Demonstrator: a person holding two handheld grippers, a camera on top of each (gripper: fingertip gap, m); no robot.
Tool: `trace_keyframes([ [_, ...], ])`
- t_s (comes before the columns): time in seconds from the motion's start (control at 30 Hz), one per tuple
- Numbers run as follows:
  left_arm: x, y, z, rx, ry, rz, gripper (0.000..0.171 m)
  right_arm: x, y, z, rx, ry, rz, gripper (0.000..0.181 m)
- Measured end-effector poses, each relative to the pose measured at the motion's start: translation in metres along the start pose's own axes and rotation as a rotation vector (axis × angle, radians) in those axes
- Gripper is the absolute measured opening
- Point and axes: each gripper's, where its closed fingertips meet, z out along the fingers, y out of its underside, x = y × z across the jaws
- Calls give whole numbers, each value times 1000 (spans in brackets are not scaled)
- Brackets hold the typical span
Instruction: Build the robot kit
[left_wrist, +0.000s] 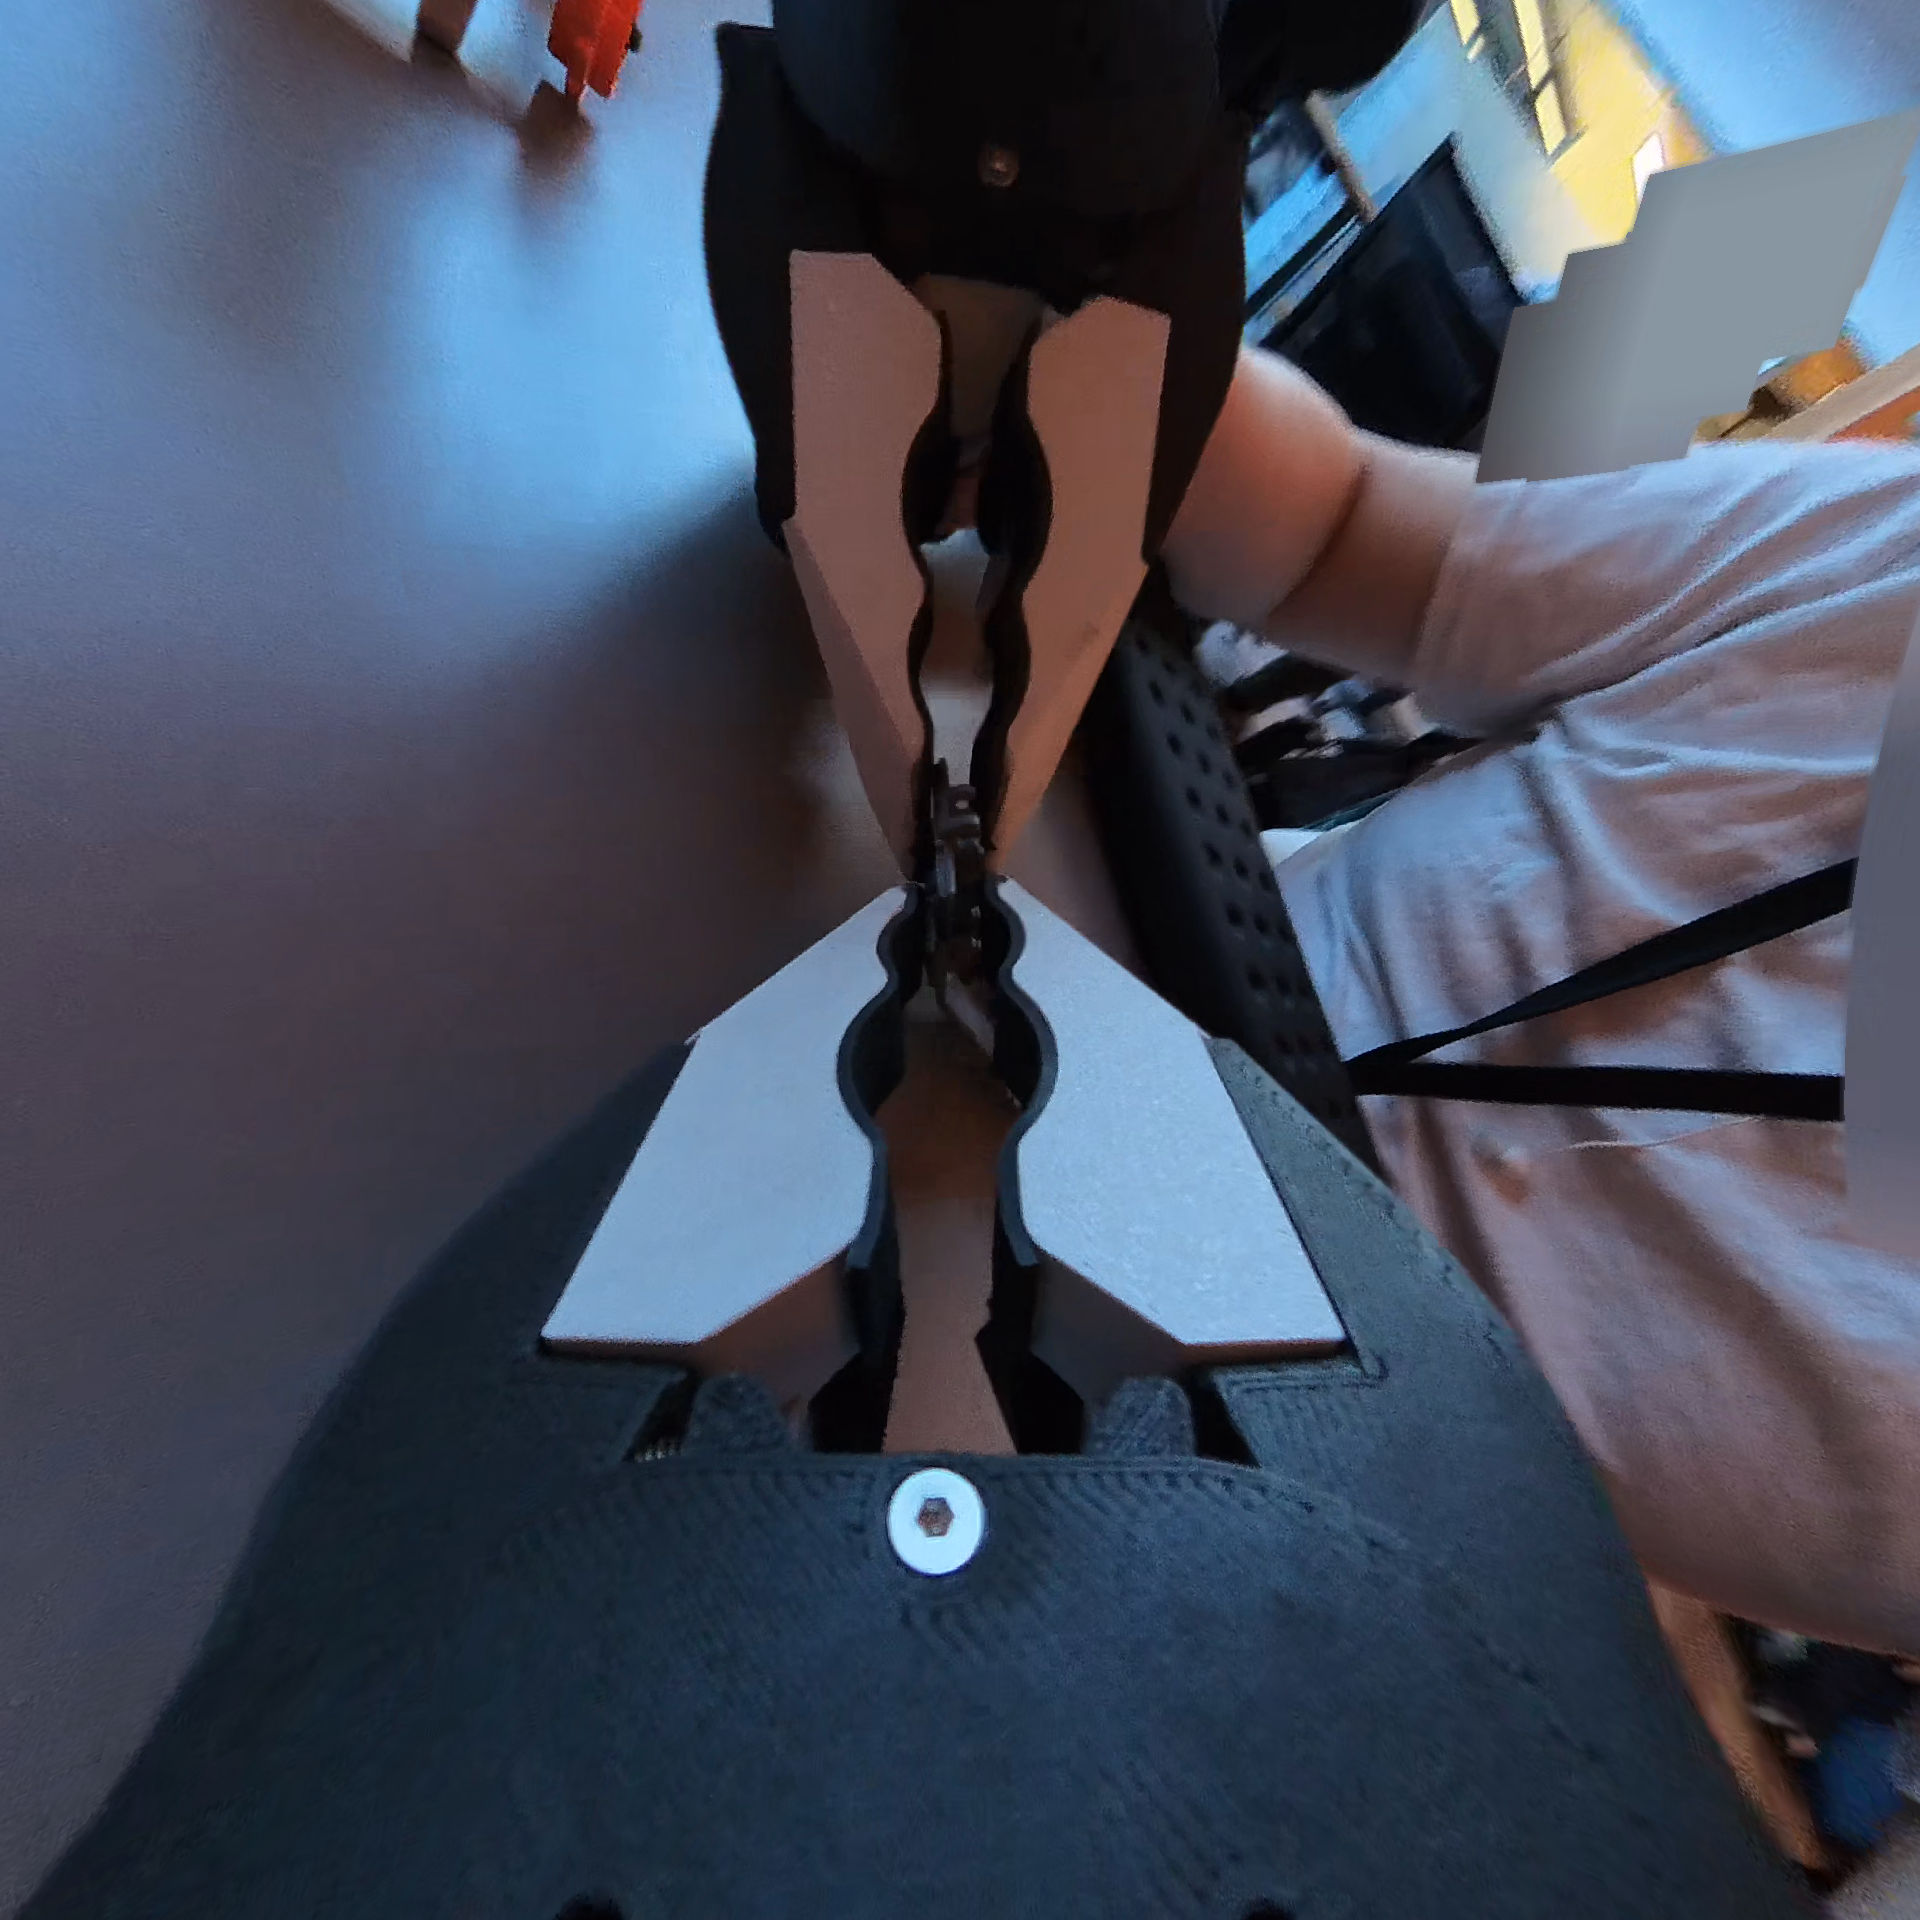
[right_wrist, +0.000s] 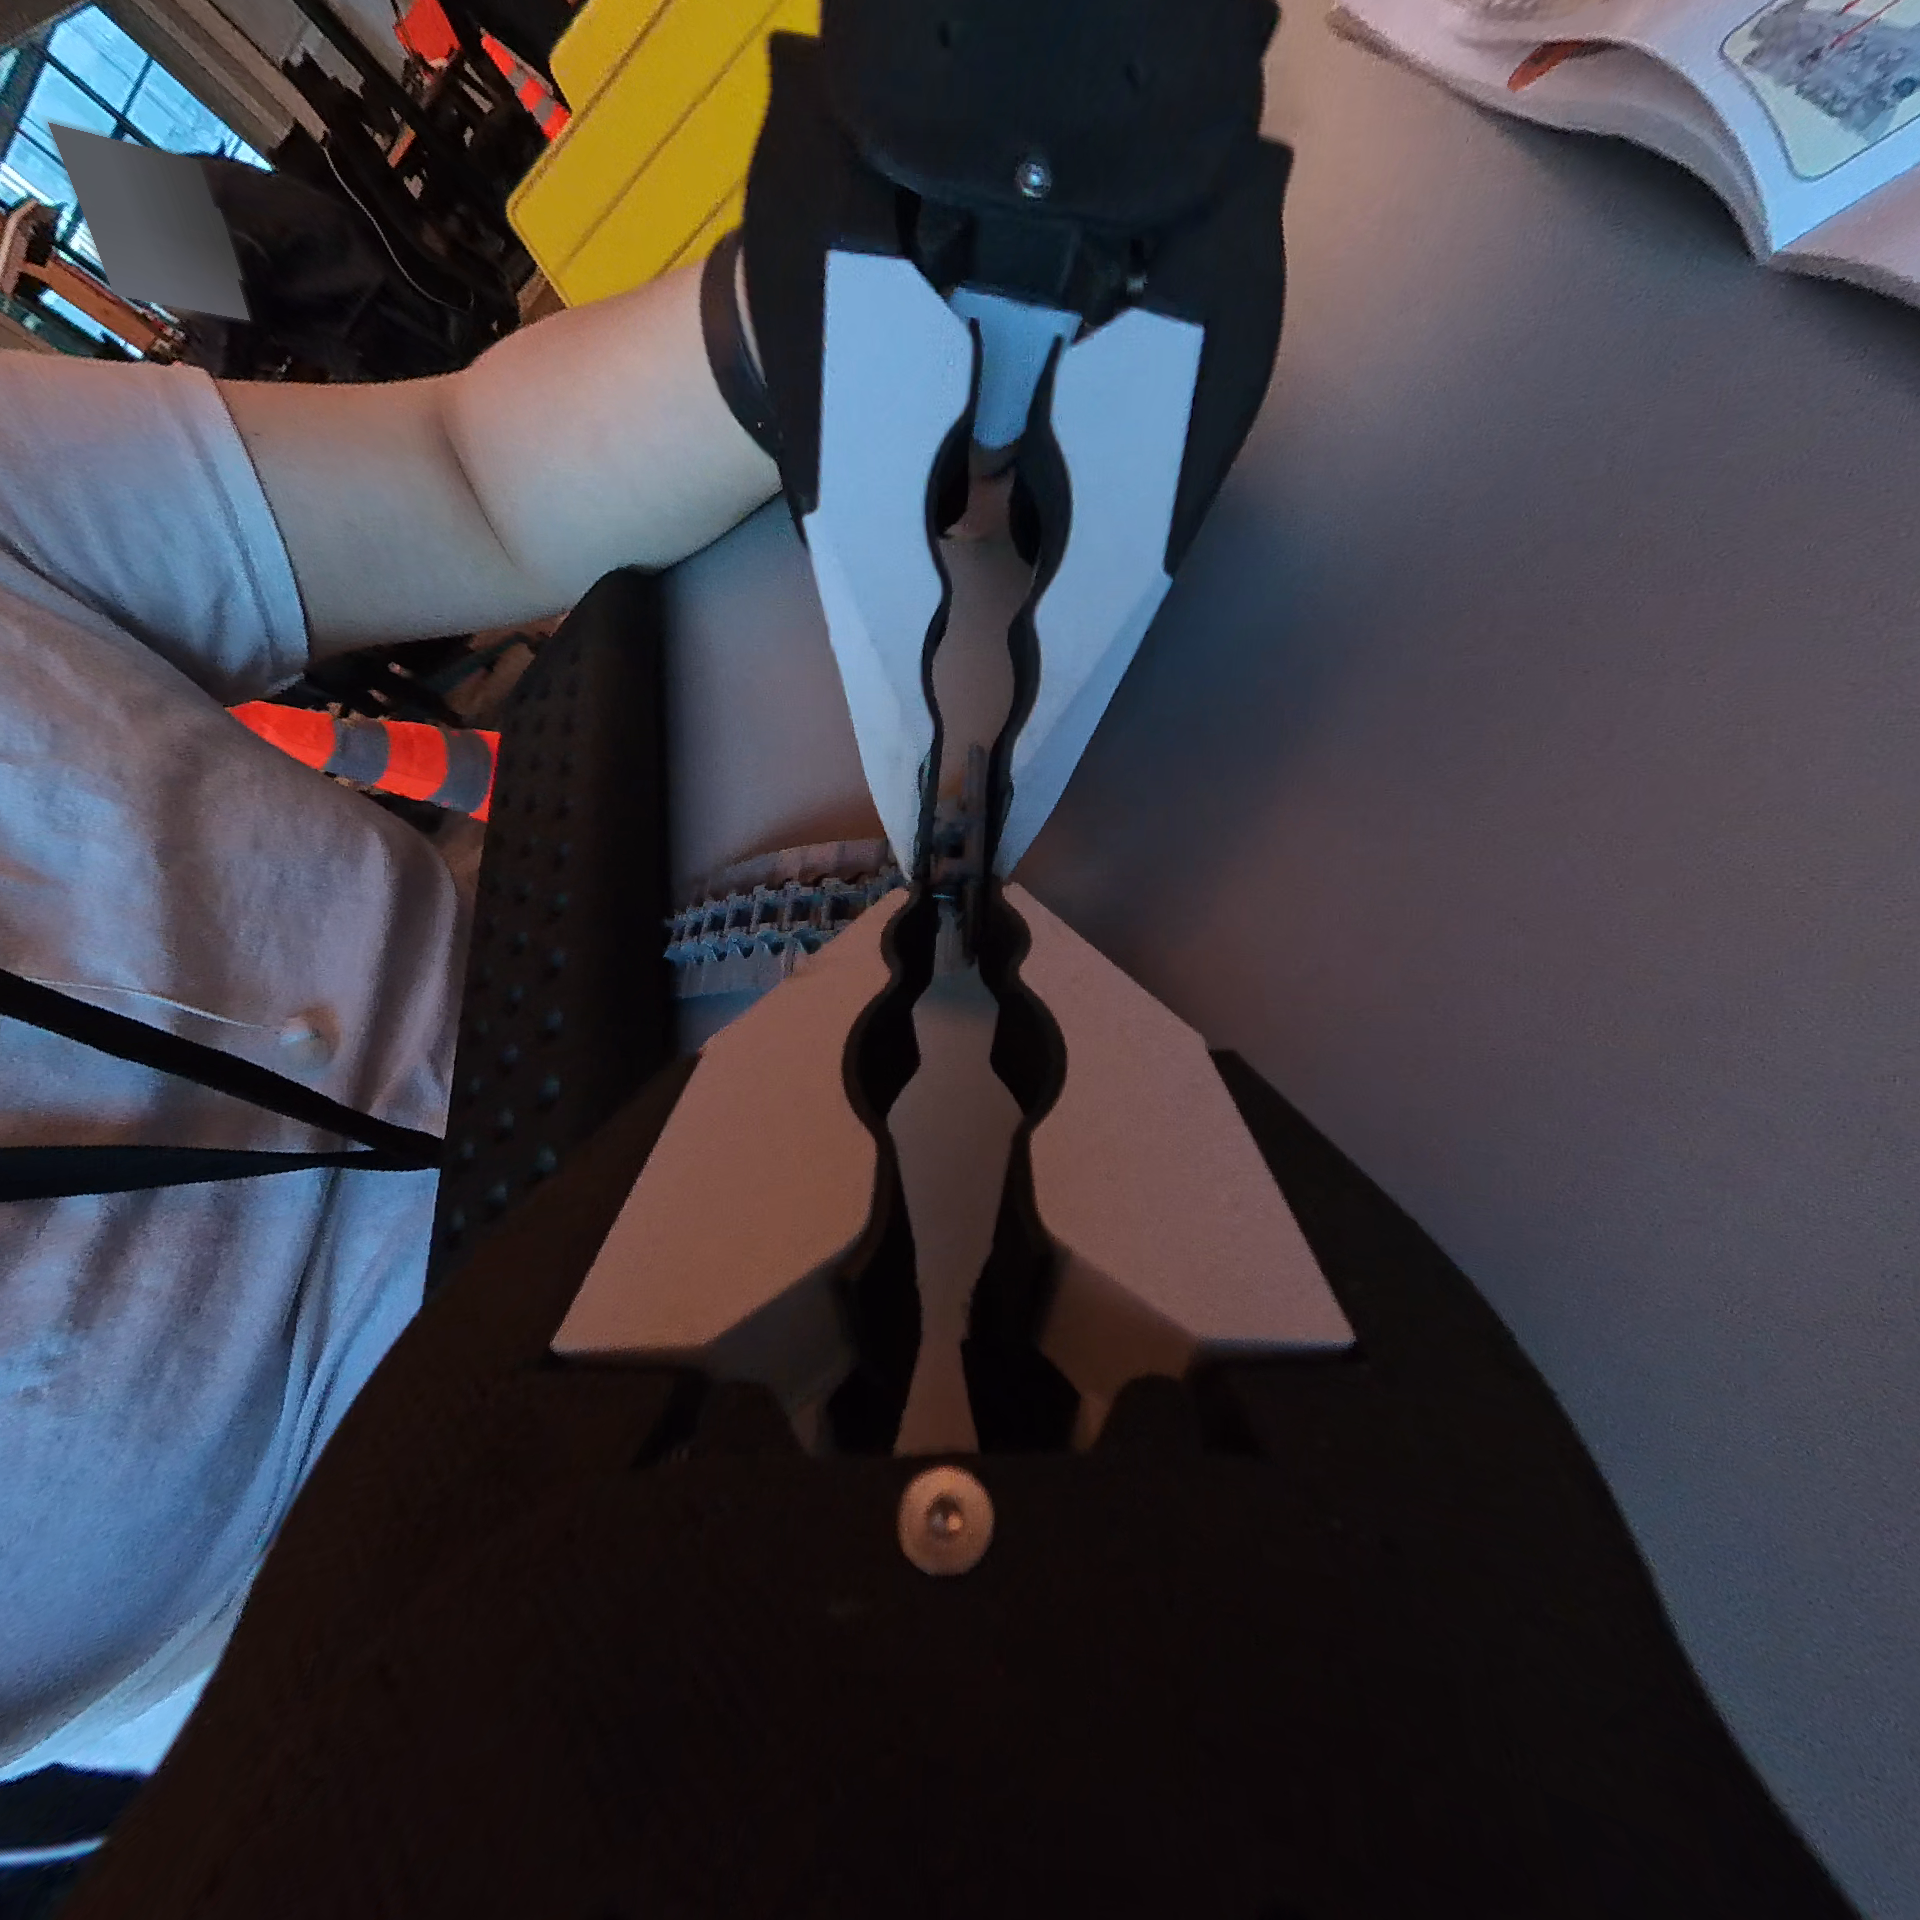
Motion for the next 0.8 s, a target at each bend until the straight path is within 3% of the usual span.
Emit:
trace_keyframes([
  [0.17,2,-7,-1,54,70,-91,17,3,-4,-5,24,43,-17,7],
  [0.33,-4,-4,1,35,28,-112,10,5,0,-3,6,61,-39,7],
  [0.8,2,-4,2,25,8,-15,8,-2,-11,-11,107,-83,45,10],
])
